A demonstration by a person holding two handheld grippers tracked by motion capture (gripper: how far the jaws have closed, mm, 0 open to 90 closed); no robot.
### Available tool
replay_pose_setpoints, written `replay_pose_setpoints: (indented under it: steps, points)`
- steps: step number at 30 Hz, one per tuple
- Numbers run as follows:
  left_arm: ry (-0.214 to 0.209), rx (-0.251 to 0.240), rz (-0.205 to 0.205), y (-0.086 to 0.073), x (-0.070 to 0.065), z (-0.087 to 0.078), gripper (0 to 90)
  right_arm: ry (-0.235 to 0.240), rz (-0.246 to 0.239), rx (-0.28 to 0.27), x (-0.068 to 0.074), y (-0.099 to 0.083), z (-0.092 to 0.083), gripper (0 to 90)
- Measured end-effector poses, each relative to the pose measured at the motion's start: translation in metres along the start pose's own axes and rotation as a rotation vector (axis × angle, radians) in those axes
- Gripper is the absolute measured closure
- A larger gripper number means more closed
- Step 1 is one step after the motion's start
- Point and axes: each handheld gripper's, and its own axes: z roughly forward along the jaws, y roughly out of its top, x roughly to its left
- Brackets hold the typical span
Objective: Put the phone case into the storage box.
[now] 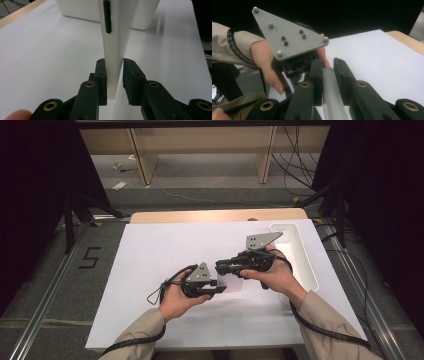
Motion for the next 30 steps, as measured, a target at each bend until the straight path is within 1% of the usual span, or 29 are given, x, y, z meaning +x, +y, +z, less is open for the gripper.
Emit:
replay_pose_setpoints:
  steps: [3, 10, 15, 18, 22, 24, 27, 30]
  points:
    - [-0.021, 0.004, -0.006, 0.0007, 0.0005, -0.0008, 75.3, 0.005, -0.004, 0.003, 0.0003, 0.0003, -0.0004, 78.8]
    - [-0.044, 0.014, -0.006, 0.0008, 0.0009, -0.0017, 77.0, 0.021, -0.012, 0.003, 0.0007, 0.0003, -0.0006, 78.3]
    - [-0.056, 0.021, -0.003, 0.0011, 0.0007, -0.0019, 78.0, 0.032, -0.027, 0.007, 0.0005, -0.0004, -0.0002, 77.6]
    - [-0.074, 0.028, 0.002, 0.0013, 0.0005, -0.0024, 79.3, 0.043, -0.042, 0.011, 0.0007, -0.0002, -0.0005, 75.7]
    - [-0.071, 0.03, 0.01, 0.0016, 0.0003, -0.0027, 80.7, 0.034, -0.068, 0.021, 0.0022, 0.0006, -0.0004, 68.8]
    - [-0.059, 0.036, 0.015, 0.0024, 0.0003, -0.0036, 80.8, 0.022, -0.077, 0.024, 0.0021, 0.0012, -0.001, 64.2]
    - [-0.039, 0.04, 0.004, 0.0026, 0.0011, -0.0045, 80.8, -0.01, -0.08, 0.022, 0.0015, 0.0018, -0.0024, 56.1]
    - [-0.013, 0.044, -0.015, 0.0015, 0.003, -0.0058, 80.8, -0.053, -0.082, 0.009, 0.0003, 0.0026, -0.0045, 43.8]
